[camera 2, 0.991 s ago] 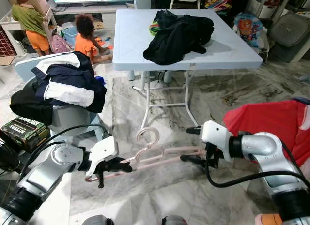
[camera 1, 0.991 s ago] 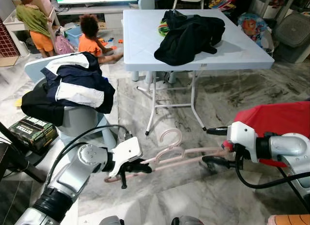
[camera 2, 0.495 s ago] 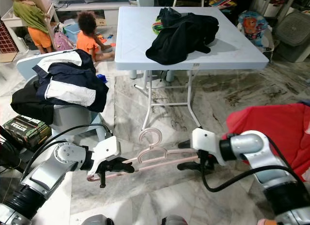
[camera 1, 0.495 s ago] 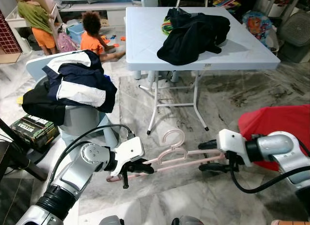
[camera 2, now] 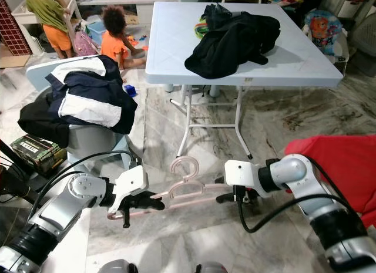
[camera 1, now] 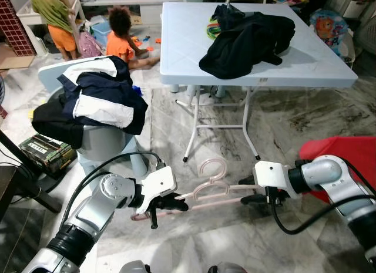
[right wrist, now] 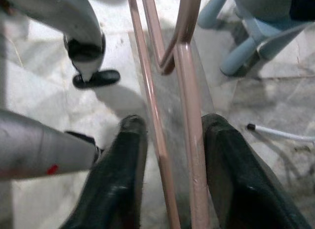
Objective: Hang hanger
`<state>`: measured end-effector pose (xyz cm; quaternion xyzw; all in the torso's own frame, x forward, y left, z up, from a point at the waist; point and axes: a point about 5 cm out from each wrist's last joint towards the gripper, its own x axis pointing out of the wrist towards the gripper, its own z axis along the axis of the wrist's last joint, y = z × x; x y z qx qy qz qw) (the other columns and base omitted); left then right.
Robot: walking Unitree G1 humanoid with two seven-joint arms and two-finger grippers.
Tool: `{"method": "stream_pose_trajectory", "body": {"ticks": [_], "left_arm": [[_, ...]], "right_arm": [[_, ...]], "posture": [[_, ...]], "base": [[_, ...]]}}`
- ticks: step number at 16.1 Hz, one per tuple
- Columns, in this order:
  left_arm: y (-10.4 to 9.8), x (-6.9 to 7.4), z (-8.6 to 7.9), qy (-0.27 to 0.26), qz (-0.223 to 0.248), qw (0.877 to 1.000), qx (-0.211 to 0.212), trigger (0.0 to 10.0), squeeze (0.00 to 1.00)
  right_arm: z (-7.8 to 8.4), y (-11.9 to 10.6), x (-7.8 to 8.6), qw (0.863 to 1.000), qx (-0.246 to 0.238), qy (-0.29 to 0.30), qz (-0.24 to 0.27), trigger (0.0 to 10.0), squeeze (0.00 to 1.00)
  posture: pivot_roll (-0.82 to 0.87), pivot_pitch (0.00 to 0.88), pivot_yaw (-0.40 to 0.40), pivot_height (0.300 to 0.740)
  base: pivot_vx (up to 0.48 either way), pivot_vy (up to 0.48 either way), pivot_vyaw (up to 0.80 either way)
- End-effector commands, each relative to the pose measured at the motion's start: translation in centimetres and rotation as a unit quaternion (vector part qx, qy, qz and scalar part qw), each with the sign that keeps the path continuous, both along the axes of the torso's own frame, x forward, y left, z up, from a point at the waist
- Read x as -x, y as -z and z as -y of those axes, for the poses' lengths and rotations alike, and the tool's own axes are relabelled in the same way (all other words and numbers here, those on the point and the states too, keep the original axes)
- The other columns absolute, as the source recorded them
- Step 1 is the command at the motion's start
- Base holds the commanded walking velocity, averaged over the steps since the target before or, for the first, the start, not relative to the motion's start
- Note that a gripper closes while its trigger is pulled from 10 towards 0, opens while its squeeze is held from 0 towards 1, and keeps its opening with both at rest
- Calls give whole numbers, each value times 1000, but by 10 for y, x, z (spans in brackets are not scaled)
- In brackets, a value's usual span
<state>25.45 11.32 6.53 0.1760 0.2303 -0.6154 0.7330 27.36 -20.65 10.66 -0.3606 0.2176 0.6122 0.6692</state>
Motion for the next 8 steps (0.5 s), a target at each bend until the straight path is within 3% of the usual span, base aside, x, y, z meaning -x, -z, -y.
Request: {"method": "stream_pose_trajectory", "body": {"ticks": [1,5,8], "left_arm": [[-5,-4,2,9,15,1000,-1,10000,0],[-4,-2,3,11,17,1000,-1,10000,0],[-2,-1,3,14,19,1000,-5,10000,0]], "right_arm": [[4,3,-4,1000,26,3,12,0,0],[8,9,-9,998,64,2,16,0,0],[4,9,-12,999,52,2,11,0,0]], "posture": [[-67,0,-51,740],[-69,0,-54,740],[-66,0,-56,740]], "base": [[0,0,0],[0,0,0],[0,0,0]]}}
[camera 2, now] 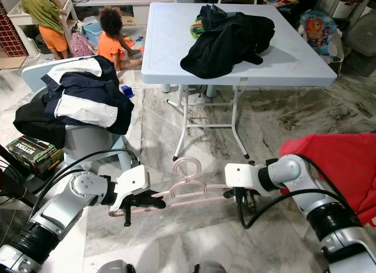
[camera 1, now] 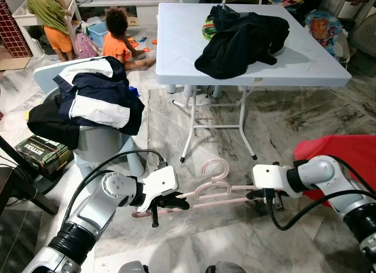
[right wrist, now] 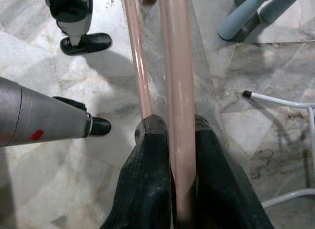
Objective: Hang hanger
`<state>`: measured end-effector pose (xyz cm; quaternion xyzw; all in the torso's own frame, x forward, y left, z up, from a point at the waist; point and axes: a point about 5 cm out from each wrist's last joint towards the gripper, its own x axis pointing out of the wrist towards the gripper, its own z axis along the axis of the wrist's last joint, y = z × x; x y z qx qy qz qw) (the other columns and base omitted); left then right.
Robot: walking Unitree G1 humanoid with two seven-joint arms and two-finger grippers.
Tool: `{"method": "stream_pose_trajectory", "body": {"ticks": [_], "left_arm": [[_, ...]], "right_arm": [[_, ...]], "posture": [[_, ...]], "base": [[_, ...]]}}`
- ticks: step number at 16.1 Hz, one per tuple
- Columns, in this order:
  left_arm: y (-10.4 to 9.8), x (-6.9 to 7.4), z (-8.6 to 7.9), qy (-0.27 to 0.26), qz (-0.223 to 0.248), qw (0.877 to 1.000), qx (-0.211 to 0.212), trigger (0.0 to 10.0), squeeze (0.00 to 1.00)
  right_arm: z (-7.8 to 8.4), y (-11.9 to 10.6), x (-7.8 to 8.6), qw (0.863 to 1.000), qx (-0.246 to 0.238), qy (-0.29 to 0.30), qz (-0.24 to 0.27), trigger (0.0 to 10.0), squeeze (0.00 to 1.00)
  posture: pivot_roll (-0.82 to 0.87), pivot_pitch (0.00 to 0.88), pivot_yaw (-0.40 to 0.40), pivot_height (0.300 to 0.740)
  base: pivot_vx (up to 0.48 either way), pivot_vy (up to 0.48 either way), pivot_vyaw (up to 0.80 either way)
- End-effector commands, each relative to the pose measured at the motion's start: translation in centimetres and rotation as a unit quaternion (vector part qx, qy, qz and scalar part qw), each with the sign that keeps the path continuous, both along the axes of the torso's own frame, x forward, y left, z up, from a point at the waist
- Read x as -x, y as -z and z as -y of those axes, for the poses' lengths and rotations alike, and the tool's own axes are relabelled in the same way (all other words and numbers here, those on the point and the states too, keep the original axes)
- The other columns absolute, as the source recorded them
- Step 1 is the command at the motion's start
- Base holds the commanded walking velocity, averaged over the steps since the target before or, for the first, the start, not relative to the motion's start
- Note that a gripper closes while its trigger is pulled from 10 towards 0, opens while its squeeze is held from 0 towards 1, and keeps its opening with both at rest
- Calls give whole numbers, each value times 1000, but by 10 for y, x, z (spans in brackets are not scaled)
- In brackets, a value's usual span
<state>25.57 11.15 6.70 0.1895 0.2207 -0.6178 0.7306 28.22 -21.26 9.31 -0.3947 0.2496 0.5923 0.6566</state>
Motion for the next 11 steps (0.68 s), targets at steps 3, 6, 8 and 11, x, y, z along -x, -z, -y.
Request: {"method": "stream_pose_trajectory", "body": {"ticks": [3,6,8,11], "left_arm": [[2,0,0,4,5,1000,-4,10000,0],[4,1,1,6,7,1000,-7,10000,0],[7,2,1,7,0,1000,-11,10000,1000],[0,-4,4,-14,15,1000,13,10000,1000]], "right_arm": [[-1,-7,-4,1000,-1,-16,-3,0,0],[1,-9,-4,1000,-4,-19,-13,0,0],[3,-9,-2,1000,-5,-20,-22,0,0],[9,-5,-5,1000,18,-7,-7,0,0]], "posture": [[-66,0,-55,740],[-68,0,-56,740],[-71,0,-55,740],[-71,0,-55,740]], "base": [[0,0,0],[0,0,0],[0,0,0],[0,0,0]]}}
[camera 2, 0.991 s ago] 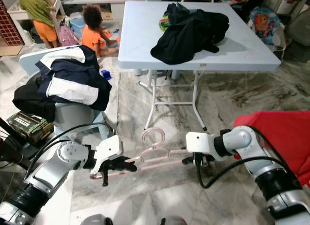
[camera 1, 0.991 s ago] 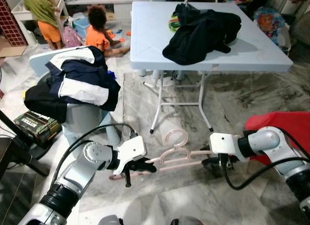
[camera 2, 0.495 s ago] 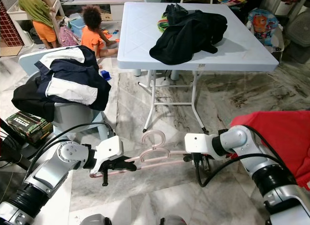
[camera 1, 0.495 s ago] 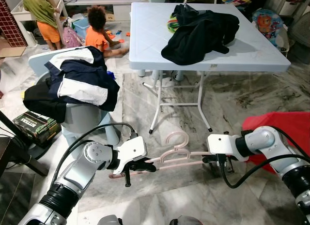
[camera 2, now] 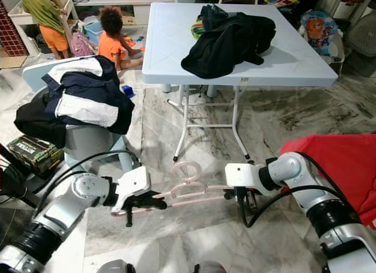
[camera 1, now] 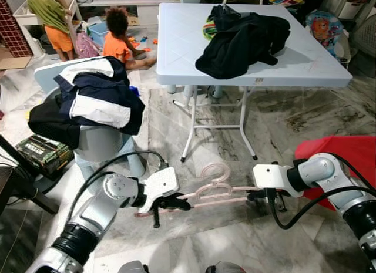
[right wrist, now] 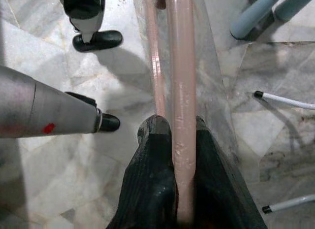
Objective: Hang hanger
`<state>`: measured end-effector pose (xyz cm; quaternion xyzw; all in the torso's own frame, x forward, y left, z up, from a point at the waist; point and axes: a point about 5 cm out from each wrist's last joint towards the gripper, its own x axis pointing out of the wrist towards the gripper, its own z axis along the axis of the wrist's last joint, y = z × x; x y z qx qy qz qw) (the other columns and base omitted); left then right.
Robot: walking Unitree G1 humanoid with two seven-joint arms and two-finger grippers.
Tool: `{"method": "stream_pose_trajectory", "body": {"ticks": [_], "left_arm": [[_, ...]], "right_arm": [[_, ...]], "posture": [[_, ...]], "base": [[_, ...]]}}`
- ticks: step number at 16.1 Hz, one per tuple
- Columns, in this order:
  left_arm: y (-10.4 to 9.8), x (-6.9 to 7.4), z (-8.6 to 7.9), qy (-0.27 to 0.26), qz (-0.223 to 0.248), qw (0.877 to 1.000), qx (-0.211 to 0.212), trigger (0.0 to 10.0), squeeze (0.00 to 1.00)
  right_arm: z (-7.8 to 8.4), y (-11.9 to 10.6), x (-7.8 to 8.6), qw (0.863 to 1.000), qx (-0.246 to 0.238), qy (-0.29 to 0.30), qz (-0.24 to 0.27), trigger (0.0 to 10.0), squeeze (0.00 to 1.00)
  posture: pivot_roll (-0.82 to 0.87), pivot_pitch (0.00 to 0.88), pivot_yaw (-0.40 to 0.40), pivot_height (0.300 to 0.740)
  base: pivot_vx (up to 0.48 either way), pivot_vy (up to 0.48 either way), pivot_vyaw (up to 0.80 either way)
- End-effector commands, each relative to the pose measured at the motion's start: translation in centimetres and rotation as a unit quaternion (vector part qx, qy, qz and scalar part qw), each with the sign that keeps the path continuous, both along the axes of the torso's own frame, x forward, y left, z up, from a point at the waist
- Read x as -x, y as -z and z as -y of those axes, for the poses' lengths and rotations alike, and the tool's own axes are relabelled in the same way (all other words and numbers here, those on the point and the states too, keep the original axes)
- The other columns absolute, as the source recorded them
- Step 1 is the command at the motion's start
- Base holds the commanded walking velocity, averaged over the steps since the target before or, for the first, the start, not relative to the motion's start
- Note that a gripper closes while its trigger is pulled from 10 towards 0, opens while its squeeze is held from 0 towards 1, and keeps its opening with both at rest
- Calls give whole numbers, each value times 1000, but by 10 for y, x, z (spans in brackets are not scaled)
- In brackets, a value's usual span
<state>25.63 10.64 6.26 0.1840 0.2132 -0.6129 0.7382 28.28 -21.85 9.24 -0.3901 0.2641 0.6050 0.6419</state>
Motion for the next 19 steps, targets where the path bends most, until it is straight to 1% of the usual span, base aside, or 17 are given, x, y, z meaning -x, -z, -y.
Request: {"method": "stream_pose_trajectory", "body": {"ticks": [1,3,5,6,8,10,12,13,14,16,17,18,19], "left_arm": [[-5,-4,0,-7,14,1000,5,10000,1000],[-6,-5,1,-10,22,1000,7,10000,1000],[-9,-9,3,-10,56,998,4,10000,1000],[-10,-9,3,-11,60,998,4,10000,1000],[-15,-11,7,-11,67,998,12,10000,1000],[-15,-11,9,-8,73,997,11,10000,1000],[-15,-11,11,-8,82,997,9,10000,1000],[-17,-12,9,-35,97,994,20,10000,1000],[-16,-15,7,-97,112,988,40,10000,1000],[-13,-18,5,-168,131,975,60,10000,1000],[-17,-20,5,-222,143,960,90,10000,1000],[-20,-21,4,-255,144,950,108,10000,1000],[-23,-23,0,-295,156,935,120,10000,1000]], "right_arm": [[5,-5,-5,1000,13,3,19,0,0],[12,-3,-7,999,34,13,30,0,0],[22,-1,-9,997,53,34,35,0,0],[23,-1,-9,997,55,35,35,0,0],[33,4,-12,994,78,58,50,0,0],[37,6,-14,992,75,80,59,0,0],[43,4,-16,990,53,111,62,0,0],[53,-1,-15,989,49,127,61,0,0],[66,-10,-17,982,23,179,54,0,0],[75,-19,-22,968,-18,243,68,0,0],[80,-22,-25,949,-59,298,79,0,0],[82,-22,-26,937,-77,328,88,0,0],[84,-18,-26,919,-93,370,100,0,0]], "posture": [[-71,0,-55,740],[-71,0,-50,740],[-73,0,-47,740],[-73,0,-47,740],[-74,0,-41,740],[-75,0,-39,740],[-82,9,-39,740],[-103,32,-38,740],[-117,38,-29,740],[-121,38,-25,740],[-123,42,-24,740],[-124,44,-24,740],[-124,44,-24,740]], "base": [[0,0,0],[0,0,0],[0,0,0],[0,0,0],[0,0,0],[0,0,0],[0,0,0],[0,0,0],[0,0,0],[0,0,0],[0,0,0],[0,0,0],[0,0,0]]}}
